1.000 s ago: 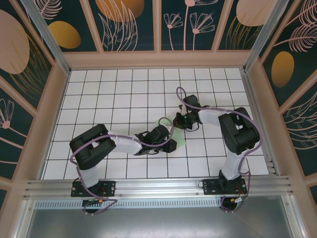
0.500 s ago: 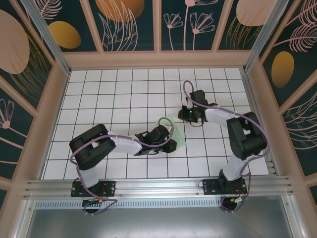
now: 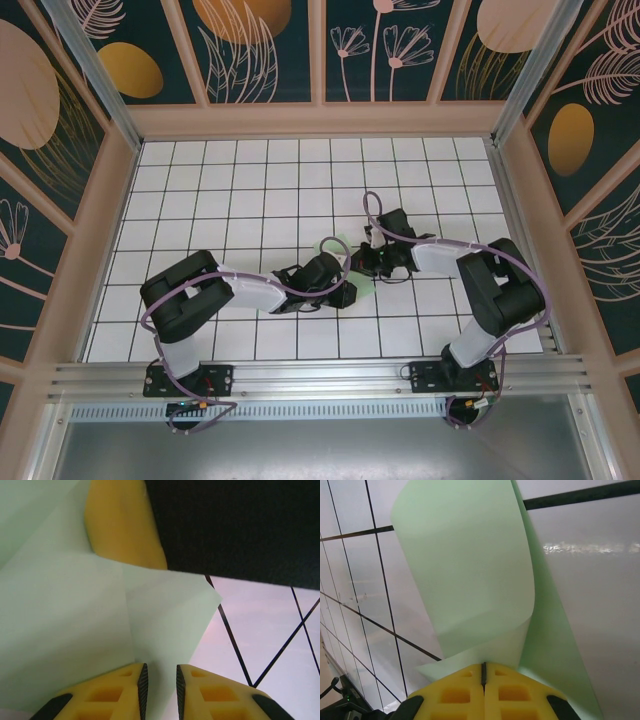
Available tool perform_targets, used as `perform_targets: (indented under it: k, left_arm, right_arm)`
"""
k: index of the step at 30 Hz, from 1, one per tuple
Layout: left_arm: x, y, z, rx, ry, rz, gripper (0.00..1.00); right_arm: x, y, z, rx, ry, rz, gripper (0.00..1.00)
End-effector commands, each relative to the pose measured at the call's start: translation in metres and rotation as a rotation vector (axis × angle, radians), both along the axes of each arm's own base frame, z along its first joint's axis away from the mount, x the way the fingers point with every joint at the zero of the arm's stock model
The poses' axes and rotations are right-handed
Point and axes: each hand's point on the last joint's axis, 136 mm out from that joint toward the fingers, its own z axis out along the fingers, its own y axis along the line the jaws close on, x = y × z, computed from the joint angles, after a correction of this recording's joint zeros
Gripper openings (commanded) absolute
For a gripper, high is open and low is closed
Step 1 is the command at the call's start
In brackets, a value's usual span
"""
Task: Fold a paper plane with a square sheet of paper (fold left side to right side)
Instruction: Fold the triangle a second time at the center of the table.
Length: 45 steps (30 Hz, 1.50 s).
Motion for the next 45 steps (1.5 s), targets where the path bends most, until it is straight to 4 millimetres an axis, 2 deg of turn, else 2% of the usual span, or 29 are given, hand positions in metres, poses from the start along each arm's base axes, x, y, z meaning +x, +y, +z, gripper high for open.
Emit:
perform_targets:
  k: [1, 6, 11, 14, 20, 29, 34, 39, 45]
  left_arm:
    - [-0.033, 0.030, -0.041, 0.160, 0.134, -0.024, 0.26]
    - [-0.034, 0.029, -0.041, 0.163, 0.134, -0.027, 0.26]
    - [-0.034, 0.029, -0.042, 0.169, 0.133, -0.030, 0.26]
    - [-0.034, 0.028, -0.042, 0.172, 0.135, -0.032, 0.26]
    - [-0.034, 0.028, -0.043, 0.174, 0.131, -0.037, 0.26]
    - [-0.035, 0.028, -0.043, 0.179, 0.131, -0.039, 0.26]
    - [-0.035, 0.028, -0.043, 0.180, 0.129, -0.037, 0.26]
    - [-0.036, 0.029, -0.044, 0.183, 0.133, -0.035, 0.26]
    - [-0.036, 0.029, -0.045, 0.185, 0.136, -0.038, 0.25]
  right_arm:
    - [0.001, 0.001, 0.011, 0.015, -0.037, 0.006, 0.00]
    - [0.003, -0.001, 0.023, 0.007, -0.062, 0.004, 0.00]
    - [0.013, -0.022, 0.037, -0.050, -0.116, -0.049, 0.00]
    - [0.006, -0.015, 0.040, -0.001, -0.087, -0.017, 0.00]
    - [-0.008, 0.000, 0.027, 0.058, -0.030, 0.022, 0.00]
    - [-0.011, 0.016, 0.005, 0.065, 0.021, 0.054, 0.00]
    - [-0.010, 0.009, -0.015, -0.029, 0.022, 0.052, 0.00]
    - [-0.003, -0.006, -0.033, -0.135, -0.004, 0.023, 0.00]
    - [0.016, -0.020, -0.035, -0.215, -0.072, -0.013, 0.00]
